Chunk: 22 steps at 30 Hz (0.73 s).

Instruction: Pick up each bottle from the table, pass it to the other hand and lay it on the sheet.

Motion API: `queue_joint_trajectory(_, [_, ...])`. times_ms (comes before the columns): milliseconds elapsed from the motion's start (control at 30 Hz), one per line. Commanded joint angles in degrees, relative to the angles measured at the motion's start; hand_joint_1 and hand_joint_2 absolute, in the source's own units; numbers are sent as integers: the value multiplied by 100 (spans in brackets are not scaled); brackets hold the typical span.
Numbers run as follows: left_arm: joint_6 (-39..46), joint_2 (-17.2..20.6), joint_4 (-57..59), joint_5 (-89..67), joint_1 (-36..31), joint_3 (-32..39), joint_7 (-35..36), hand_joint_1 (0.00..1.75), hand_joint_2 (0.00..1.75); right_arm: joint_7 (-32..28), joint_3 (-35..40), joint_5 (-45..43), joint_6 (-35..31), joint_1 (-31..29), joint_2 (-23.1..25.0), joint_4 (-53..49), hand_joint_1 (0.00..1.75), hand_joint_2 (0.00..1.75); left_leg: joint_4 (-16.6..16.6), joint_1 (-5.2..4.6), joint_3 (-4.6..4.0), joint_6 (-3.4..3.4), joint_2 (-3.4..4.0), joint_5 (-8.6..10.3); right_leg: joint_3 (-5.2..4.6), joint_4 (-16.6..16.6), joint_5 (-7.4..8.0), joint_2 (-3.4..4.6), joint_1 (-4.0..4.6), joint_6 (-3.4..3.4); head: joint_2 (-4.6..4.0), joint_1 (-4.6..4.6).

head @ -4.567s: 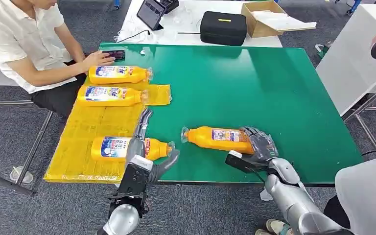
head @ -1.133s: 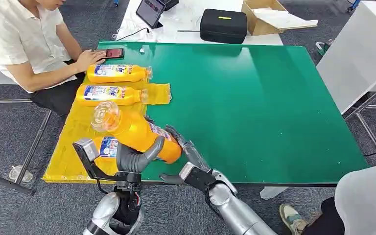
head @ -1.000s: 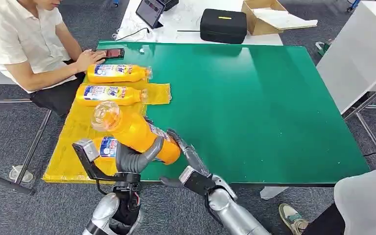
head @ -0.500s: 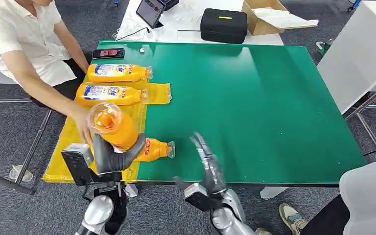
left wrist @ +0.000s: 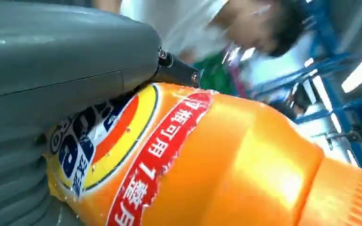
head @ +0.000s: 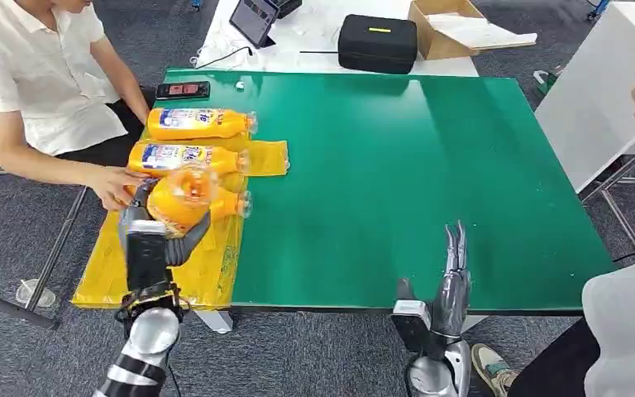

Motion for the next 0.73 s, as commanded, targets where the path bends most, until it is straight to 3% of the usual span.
queue_joint_trajectory(33, [59,315,1942,-898,-986,-166,167,175,175,-2,384,-116,0,-242,-150,308,0,0,-8,-2,32,0,12,-2,30,-5,-3,4,1,-10,2,0])
queue_joint_trajectory(133, [-173,367,2511,-1652,-1236,-488,343,175,175,-2,531,-86,0,-299,-248,329,0,0,-6,-1,37,2,16,-7,33,-6,-3,5,2,-12,0,2])
queue_joint_trajectory(267, [-846,761,3832,-3099,-1572,-1345,653,175,175,-2,726,-441,0,-358,-434,417,0,0,-9,-1,26,-1,4,0,24,-7,0,-2,1,-9,0,2])
queue_joint_trajectory(300, [-1011,796,4071,-3159,-1629,-1397,631,175,175,-2,786,-519,0,-386,-460,445,0,0,-13,-2,61,2,13,-11,57,-9,-11,1,2,-19,0,2])
queue_joint_trajectory(567, [-2274,963,4802,-3187,-1956,-1397,839,175,175,-2,1049,-863,0,-423,-500,423,0,0,-2,3,29,-2,39,-7,19,0,-2,18,6,-14,0,0])
queue_joint_trajectory(733, [-2459,981,4859,-3192,-2041,-1369,1014,175,175,-2,1130,-949,0,-416,-519,408,0,0,-4,4,37,0,33,-6,33,0,-2,26,5,-13,0,2])
